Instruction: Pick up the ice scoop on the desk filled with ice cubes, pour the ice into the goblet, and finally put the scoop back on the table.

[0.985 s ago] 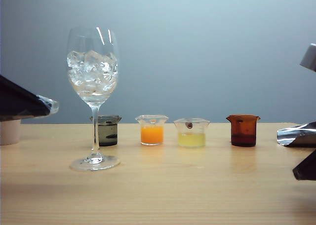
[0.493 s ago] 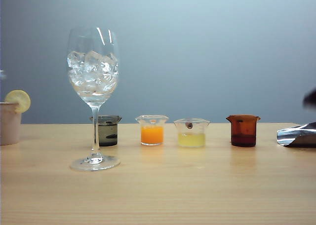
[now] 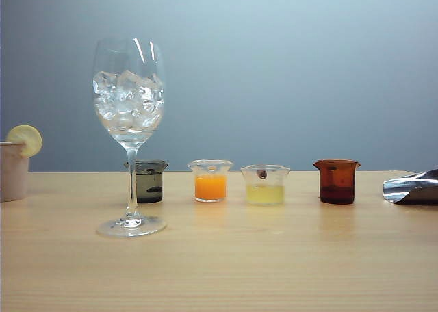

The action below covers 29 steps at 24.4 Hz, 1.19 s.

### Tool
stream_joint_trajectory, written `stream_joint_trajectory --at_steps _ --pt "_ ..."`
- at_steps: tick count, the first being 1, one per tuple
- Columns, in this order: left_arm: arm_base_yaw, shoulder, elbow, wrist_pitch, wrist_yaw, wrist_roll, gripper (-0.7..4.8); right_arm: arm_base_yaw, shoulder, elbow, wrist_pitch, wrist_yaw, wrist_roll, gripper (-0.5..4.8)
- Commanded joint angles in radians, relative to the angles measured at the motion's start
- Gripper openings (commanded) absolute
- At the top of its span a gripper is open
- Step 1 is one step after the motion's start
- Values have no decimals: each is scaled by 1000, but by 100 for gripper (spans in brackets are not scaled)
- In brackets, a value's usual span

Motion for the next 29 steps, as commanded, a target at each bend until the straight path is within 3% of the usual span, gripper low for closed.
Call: stream_joint_trajectory --at_steps 1,5,29 --pt "0 0 4 12 -3 1 -5 -112 2 -6 8 5 0 33" --pt "0 0 3 12 -9 1 -5 -185 2 -6 7 35 0 32" --pt "0 0 4 12 -10 1 -5 -183 2 -6 7 35 0 32"
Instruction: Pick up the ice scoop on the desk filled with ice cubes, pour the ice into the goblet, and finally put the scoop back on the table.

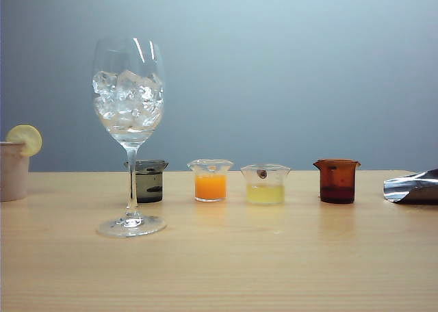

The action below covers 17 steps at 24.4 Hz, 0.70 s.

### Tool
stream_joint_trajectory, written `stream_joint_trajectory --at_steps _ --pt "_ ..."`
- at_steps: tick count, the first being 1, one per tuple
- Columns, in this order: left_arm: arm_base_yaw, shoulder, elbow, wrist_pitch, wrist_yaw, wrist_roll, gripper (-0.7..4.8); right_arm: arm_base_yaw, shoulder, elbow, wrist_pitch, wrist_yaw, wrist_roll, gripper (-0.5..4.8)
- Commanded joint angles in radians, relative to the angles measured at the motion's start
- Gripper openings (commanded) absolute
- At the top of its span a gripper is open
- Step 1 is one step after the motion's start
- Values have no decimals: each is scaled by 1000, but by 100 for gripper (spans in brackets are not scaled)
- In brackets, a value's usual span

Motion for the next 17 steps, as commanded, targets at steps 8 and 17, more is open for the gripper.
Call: stream_joint_trajectory --at_steps 8,17 --pt "0 1 4 14 -14 117 -5 0 2 -6 13 1 0 33" --pt "0 1 4 -80 -14 139 -5 0 2 -6 14 1 0 33"
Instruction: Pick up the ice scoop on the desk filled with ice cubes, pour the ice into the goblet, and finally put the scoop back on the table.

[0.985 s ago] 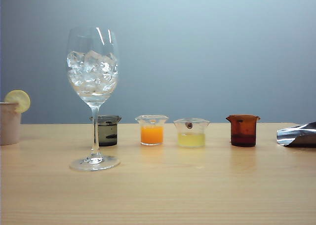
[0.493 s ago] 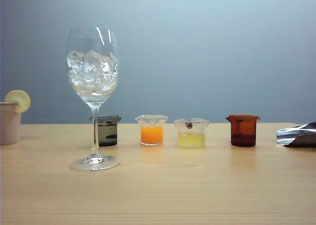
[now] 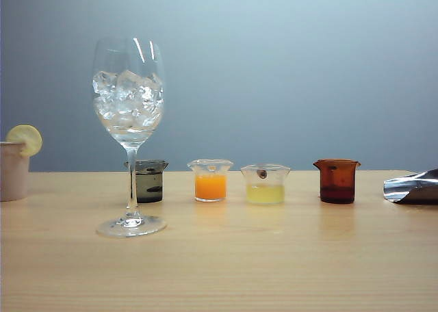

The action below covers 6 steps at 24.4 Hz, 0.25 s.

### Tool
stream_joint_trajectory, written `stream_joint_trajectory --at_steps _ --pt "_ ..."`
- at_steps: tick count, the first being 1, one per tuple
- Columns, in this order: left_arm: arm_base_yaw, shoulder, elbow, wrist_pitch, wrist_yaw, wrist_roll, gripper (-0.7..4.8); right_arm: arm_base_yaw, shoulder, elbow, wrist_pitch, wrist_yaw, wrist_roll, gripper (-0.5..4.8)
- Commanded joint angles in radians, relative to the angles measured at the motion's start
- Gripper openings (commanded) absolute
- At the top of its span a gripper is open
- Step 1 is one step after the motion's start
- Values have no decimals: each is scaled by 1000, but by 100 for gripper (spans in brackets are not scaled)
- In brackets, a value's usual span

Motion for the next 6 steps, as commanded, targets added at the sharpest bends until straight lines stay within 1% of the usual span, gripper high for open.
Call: stream_joint_trajectory --at_steps 1,6 --pt "0 1 4 -5 4 3 -5 0 2 -6 14 1 0 32" --pt "0 1 4 -5 3 3 -5 0 2 -6 17 0 0 33"
